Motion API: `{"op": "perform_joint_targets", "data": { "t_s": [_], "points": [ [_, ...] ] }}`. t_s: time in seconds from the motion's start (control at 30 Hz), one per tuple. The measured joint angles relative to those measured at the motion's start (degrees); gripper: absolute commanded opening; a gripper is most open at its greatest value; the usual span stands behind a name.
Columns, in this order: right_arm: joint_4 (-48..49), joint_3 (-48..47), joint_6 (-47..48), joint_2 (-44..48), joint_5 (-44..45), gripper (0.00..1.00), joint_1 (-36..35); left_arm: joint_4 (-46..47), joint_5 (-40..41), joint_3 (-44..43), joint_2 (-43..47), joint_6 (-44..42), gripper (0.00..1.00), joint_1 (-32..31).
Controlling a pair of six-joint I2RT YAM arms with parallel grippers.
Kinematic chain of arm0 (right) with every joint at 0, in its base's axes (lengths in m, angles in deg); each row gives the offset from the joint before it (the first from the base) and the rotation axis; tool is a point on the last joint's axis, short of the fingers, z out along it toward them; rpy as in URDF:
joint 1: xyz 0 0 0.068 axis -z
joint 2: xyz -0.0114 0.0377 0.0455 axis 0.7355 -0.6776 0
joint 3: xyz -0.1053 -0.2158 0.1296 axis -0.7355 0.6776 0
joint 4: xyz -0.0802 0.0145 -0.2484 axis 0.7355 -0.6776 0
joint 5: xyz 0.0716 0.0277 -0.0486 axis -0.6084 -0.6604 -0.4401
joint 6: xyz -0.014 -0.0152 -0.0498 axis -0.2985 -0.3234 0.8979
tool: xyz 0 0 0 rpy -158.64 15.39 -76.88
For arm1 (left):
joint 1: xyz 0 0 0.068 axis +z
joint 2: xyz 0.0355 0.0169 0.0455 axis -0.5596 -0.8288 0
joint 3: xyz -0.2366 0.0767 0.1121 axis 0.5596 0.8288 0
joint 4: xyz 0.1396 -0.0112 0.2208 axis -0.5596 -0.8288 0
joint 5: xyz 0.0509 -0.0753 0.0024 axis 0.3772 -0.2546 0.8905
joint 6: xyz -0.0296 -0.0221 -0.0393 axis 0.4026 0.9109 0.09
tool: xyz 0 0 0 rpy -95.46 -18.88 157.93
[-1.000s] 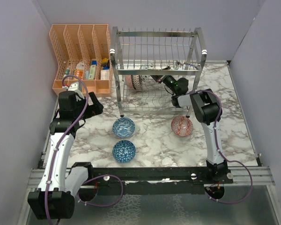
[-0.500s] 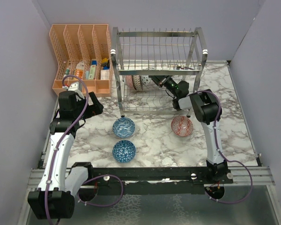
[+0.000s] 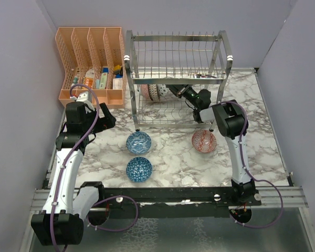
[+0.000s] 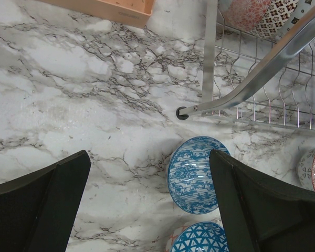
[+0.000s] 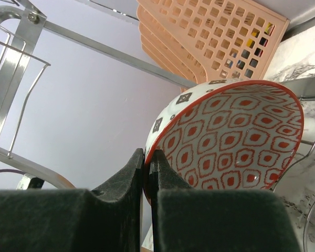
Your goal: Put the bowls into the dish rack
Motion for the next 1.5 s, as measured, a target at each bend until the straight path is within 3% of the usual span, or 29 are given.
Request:
{"op": "perform_joint_targets", "data": {
  "t_s": [0.3,0.43,0.53,1.0,1.5],
  "points": [
    [-2.03,-4.48,-0.31,-2.93,-2.99,0.30,0.46,0.00,0.00,0.00,0.00,0.00,0.99,0.00],
    [-2.12,-4.48,-0.02,-2.93,-3.48,0.30,0.70,0.00,0.00,0.00,-0.02,0.00,0.99,0.00],
    [-2.47,-4.48,0.00,-2.93,-3.91,0.39,0.98,0.00,0.00,0.00,-0.02,0.00,0.99,0.00],
    [0.81,-3.23,-1.20,-2.10,-6.99,0.40,1.40,0.04,0.00,0.00,-0.09,0.00,0.99,0.00],
    [1.86,0.68,-9.40,8.70,-25.29,0.41,1.38,0.04,0.00,0.00,-0.39,0.00,0.99,0.00]
  ]
}}
